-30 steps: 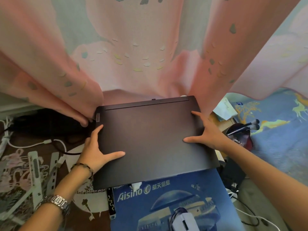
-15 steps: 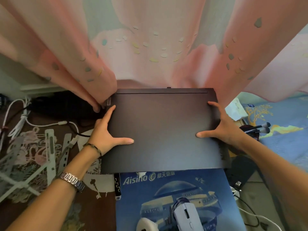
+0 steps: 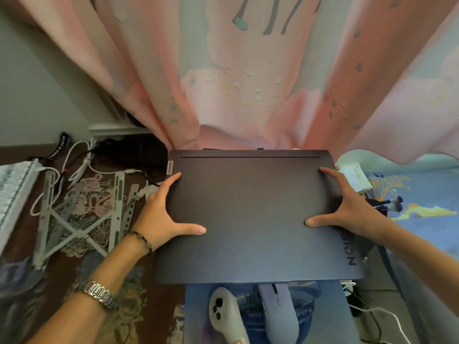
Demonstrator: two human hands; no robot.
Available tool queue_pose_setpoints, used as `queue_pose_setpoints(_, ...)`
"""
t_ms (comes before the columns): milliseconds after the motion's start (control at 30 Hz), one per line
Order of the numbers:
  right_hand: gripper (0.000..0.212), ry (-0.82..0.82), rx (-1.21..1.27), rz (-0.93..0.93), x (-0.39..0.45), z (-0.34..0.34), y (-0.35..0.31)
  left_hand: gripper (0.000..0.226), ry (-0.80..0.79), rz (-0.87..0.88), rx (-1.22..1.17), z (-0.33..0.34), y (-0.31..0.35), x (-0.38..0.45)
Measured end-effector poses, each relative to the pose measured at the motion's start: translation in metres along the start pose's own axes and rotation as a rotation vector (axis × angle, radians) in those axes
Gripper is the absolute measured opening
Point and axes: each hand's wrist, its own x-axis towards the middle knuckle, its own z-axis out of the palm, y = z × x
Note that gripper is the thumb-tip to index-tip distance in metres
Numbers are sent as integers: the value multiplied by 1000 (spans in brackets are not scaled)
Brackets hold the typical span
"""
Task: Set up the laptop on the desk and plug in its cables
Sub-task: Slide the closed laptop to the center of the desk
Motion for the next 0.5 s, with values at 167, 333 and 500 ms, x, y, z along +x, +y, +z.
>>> queue_pose_setpoints(167, 121, -27, -13, -41, -5, 11, -29, 123, 43, -10, -5, -22, -6, -28)
queue_pose_setpoints(333, 122, -81, -38, -33, 1, 31, -67, 124, 109, -6, -16, -59, -19, -45)
queue_pose_setpoints(500, 123, -59, -65, -53, 5, 65, -105, 124, 120, 29, -19, -103, -42, -51)
